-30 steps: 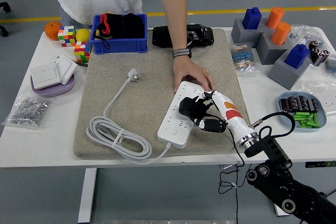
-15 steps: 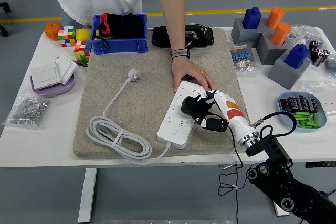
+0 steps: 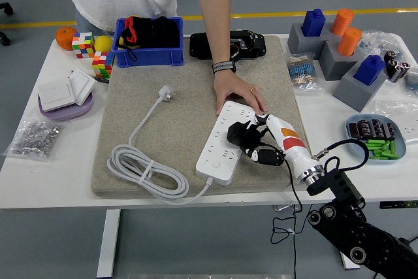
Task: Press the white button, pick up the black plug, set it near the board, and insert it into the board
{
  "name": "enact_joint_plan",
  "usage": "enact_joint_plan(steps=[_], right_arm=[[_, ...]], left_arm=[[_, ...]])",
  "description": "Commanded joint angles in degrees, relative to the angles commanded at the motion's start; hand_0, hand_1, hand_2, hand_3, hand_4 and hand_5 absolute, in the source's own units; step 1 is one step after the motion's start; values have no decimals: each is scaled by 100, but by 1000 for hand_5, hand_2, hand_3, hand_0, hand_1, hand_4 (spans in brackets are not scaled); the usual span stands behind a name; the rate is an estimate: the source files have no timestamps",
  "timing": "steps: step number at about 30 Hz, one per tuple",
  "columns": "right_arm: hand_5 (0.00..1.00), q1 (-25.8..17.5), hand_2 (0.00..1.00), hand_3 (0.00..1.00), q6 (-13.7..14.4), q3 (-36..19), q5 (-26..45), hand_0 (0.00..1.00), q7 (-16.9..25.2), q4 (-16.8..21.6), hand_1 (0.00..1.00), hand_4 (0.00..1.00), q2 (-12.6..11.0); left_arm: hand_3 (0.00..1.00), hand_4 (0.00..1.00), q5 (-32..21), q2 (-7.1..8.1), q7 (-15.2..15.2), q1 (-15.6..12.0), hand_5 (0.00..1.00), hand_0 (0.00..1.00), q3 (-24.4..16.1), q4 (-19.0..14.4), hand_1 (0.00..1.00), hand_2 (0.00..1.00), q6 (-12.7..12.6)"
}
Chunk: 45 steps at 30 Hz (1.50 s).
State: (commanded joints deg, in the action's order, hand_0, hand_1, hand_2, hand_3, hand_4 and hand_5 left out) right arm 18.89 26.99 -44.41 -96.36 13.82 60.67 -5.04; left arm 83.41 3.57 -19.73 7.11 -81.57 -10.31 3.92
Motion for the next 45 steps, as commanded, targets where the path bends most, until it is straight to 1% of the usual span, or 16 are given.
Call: enact_joint_plan(steps=[16, 17, 22, 23, 33, 45], right_arm=[[2, -7, 292, 409, 2, 59, 31, 449, 25, -3, 297, 726, -9], [2, -8, 325, 435, -1, 62, 34, 458, 20, -4, 328, 752, -10], [2, -14, 325, 435, -11, 66, 59, 458, -3, -14, 328, 752, -13], [2, -14, 435, 476, -4, 57, 46, 469, 4, -13, 398, 805, -11], [2, 11, 431, 468, 106, -4, -31, 466, 93, -72, 395, 804, 14], [2, -1, 427, 469, 37, 13, -46, 465, 82, -87, 392, 805, 9]], left_arm=[[683, 651, 1, 4, 1, 5, 285, 708, 5, 0, 664, 590, 1], [683, 651, 1, 4, 2, 5, 284, 708, 5, 0, 663, 589, 1], [683, 651, -3, 0, 1, 2, 284, 708, 6, 0, 663, 589, 1], [683, 651, -7, -1, 2, 0, 284, 708, 8, 0, 663, 590, 0], [683, 653, -3, 2, 2, 9, 286, 708, 4, 0, 663, 590, 1], [683, 652, -3, 0, 2, -1, 285, 708, -2, 0, 664, 590, 0]])
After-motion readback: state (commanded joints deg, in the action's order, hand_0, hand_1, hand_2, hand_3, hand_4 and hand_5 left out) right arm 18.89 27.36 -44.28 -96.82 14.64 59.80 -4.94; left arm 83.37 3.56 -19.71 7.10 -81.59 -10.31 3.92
